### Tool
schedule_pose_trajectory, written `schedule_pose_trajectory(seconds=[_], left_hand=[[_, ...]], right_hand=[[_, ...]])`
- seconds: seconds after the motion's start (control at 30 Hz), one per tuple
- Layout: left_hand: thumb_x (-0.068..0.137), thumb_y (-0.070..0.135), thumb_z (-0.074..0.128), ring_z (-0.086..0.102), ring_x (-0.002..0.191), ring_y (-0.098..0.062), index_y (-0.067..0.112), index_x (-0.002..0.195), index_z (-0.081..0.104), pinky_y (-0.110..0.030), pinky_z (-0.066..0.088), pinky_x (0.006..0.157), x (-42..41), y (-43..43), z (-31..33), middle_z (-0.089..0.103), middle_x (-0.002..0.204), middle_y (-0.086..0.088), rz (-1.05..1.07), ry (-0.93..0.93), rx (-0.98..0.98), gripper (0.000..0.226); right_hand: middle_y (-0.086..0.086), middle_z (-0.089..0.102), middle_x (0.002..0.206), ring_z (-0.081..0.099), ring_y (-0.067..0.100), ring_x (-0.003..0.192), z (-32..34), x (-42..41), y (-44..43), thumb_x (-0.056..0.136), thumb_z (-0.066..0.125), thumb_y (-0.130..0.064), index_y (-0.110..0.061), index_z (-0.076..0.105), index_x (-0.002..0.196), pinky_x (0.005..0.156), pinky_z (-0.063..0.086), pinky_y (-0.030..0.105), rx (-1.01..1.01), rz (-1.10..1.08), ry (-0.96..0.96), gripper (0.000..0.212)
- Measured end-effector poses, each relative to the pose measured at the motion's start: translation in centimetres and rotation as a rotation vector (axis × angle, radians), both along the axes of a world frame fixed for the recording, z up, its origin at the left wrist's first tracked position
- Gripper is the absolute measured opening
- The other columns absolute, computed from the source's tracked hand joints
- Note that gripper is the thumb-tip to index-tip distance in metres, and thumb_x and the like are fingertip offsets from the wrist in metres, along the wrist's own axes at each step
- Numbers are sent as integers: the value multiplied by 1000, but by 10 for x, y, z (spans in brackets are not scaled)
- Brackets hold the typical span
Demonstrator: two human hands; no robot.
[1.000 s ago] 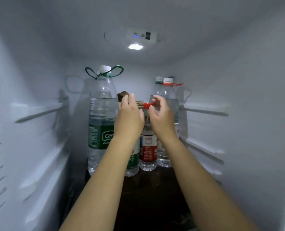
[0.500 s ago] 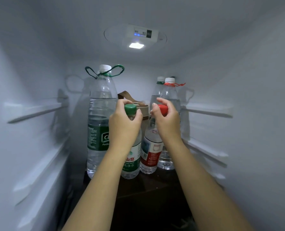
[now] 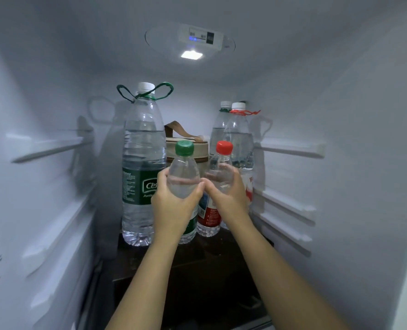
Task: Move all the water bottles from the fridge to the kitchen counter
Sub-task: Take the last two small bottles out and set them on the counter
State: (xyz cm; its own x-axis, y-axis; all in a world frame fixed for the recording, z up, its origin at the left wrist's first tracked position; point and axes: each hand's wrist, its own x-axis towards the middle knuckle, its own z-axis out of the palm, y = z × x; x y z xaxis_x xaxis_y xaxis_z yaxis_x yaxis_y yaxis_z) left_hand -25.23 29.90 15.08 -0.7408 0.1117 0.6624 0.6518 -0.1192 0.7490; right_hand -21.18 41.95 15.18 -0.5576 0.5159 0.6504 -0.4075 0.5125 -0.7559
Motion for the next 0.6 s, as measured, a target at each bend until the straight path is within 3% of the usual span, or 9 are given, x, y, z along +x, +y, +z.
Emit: schedule_pose_trajectory(seconds=[0.07, 0.17, 0.23, 0.37, 0.5, 0.6], left_hand=[[74, 39, 79, 58, 100, 5, 23, 126, 51, -17, 48, 83, 2, -1, 0, 67, 89, 18, 34, 24, -1, 62], [74, 38, 78, 55, 92, 18, 26, 118, 51, -2, 43, 71, 9, -7, 3, 67, 92, 14, 53, 49, -6, 53], [76, 35, 78, 51, 84, 27, 32, 113, 48, 5, 36, 64, 15, -11, 5, 65, 88, 15, 31, 33, -25, 48], [75, 40, 79, 56, 76, 21, 29, 112, 54, 2, 39, 58, 21, -14, 8, 67, 85, 14, -22, -17, -34, 47], [75, 41, 79, 55, 77, 23, 28, 118, 48, 0, 42, 58, 18, -14, 5, 64, 91, 16, -28, -23, -29, 55], [76, 39, 79, 56, 78, 22, 26, 122, 46, -3, 44, 58, 15, -15, -5, 62, 95, 19, -43, -53, -48, 58]], right_hand=[[-22, 57, 111, 54, -13, 101, 0, 3, 0, 82, 77, -30, -30, 51, 124, 83, 45, 18, -9, -52, 69, 49], [-13, 65, 107, 63, 2, 100, 6, 13, -1, 82, 76, -33, -27, 54, 122, 89, 54, 34, -18, -84, 139, 46], [-16, 66, 104, 64, -2, 96, 10, 19, -2, 82, 76, -34, -28, 56, 120, 88, 53, 32, -12, -76, 128, 43], [-14, 66, 103, 64, -1, 95, 9, 21, -7, 82, 77, -33, -26, 57, 118, 84, 52, 26, 1, -80, 97, 42], [-14, 69, 94, 66, -3, 88, 7, 20, -8, 83, 77, -29, -26, 57, 116, 78, 50, 18, -26, -45, 86, 39], [-16, 65, 105, 62, -4, 96, 2, 18, -8, 84, 75, -31, -29, 54, 123, 83, 50, 21, -22, -1, 33, 45]])
